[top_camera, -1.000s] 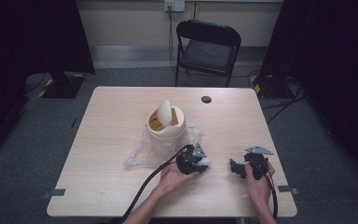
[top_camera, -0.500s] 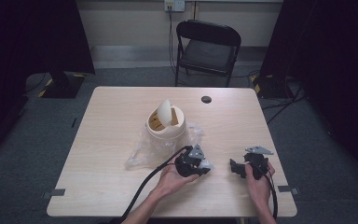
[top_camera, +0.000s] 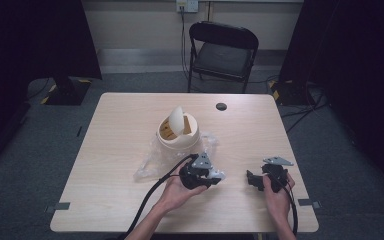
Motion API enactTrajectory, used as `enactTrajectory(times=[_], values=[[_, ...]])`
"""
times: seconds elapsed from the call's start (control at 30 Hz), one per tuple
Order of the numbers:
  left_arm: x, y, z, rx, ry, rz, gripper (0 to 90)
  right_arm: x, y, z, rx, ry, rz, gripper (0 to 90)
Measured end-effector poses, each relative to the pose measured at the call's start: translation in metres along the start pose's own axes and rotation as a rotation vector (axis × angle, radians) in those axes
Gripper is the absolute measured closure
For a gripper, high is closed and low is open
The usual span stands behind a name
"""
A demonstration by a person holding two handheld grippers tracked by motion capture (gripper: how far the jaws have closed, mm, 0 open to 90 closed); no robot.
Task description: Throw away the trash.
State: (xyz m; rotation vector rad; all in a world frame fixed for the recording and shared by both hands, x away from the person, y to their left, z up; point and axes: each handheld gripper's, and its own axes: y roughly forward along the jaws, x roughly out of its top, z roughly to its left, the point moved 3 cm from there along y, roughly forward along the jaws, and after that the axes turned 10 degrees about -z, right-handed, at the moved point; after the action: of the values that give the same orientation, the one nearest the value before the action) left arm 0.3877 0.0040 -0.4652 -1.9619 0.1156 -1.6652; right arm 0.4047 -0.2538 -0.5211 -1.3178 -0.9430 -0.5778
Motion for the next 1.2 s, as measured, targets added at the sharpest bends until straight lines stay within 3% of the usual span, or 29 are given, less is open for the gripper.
enactTrajectory(times=[0.37, 0.53, 0.6, 0.9, 1.2], values=[[0.004, -0.025, 0.004, 0.004, -0.005, -0.037, 73.9, 0.0, 0.0, 0.0, 0.002, 0.0, 0.002, 8.9], [0.005, -0.038, 0.004, 0.016, 0.018, -0.047, 73.8, 0.0, 0.0, 0.0, 0.0, 0.0, 0.001, 8.9], [0.003, -0.046, 0.008, 0.026, 0.02, -0.037, 73.8, 0.0, 0.0, 0.0, 0.0, 0.001, 0.001, 8.9], [-0.002, -0.08, 0.021, 0.059, -0.015, -0.086, 73.7, 0.0, 0.0, 0.0, 0.001, 0.0, 0.002, 8.9], [-0.002, -0.121, 0.041, 0.126, -0.032, -0.13, 73.7, 0.0, 0.0, 0.0, 0.0, 0.0, 0.0, 8.9]])
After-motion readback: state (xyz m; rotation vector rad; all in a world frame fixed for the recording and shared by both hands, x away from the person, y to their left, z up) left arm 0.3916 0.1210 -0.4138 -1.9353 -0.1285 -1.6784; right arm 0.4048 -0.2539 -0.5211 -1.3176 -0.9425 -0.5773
